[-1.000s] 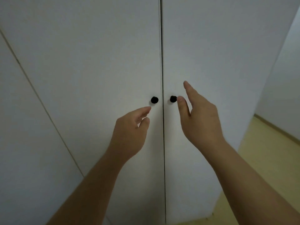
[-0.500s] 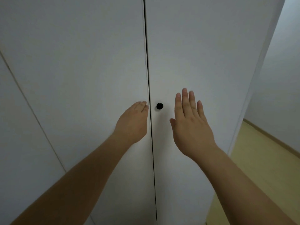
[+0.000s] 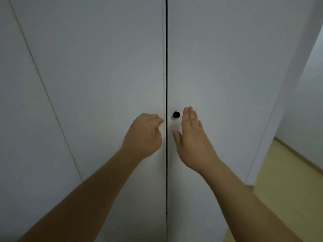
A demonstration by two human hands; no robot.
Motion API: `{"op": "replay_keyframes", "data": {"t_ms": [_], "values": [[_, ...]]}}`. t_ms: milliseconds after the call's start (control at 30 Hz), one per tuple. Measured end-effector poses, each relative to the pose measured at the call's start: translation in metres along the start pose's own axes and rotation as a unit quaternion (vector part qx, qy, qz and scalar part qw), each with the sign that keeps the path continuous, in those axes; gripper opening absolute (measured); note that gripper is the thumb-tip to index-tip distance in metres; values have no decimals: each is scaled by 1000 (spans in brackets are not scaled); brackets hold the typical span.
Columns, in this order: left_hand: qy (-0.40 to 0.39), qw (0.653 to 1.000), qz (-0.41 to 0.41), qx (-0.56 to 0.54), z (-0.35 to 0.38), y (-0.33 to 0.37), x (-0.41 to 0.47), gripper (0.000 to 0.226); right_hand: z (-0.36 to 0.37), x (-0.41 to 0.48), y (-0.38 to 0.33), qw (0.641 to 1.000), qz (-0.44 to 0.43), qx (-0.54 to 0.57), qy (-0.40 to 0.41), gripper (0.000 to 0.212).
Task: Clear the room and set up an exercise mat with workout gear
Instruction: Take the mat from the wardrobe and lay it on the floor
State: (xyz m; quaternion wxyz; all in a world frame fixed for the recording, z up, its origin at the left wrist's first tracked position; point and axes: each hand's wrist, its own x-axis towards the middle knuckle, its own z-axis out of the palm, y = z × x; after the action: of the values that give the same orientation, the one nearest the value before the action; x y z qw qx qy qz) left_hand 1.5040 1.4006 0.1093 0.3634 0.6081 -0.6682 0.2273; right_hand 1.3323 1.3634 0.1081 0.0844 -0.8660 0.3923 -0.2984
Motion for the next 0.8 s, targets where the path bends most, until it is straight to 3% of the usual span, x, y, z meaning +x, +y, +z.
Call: {"op": "replay_keyframes", "data": {"t_ms": [67, 167, 267, 433, 600, 800], "values": [[28, 1000, -1, -13, -13, 5, -13, 23, -3, 2, -10, 989, 31, 136, -49, 68], [63, 997, -32, -41, -31, 9, -34, 18, 1, 10, -23, 968, 35, 225, -107, 56], [78, 994, -61, -45, -42, 11, -47, 20, 14, 10, -31, 953, 32, 291, -81, 29], [51, 980, -155, -114, -48, 21, -67, 40, 22, 3, -29, 949, 38, 310, -52, 27], [77, 900, -323, -284, -62, 30, -84, 36, 19, -10, -33, 953, 20, 299, -51, 23], [65, 873, -368, -315, -98, 35, -126, 46, 12, -36, -61, 934, -38, 337, -116, 12]]}}
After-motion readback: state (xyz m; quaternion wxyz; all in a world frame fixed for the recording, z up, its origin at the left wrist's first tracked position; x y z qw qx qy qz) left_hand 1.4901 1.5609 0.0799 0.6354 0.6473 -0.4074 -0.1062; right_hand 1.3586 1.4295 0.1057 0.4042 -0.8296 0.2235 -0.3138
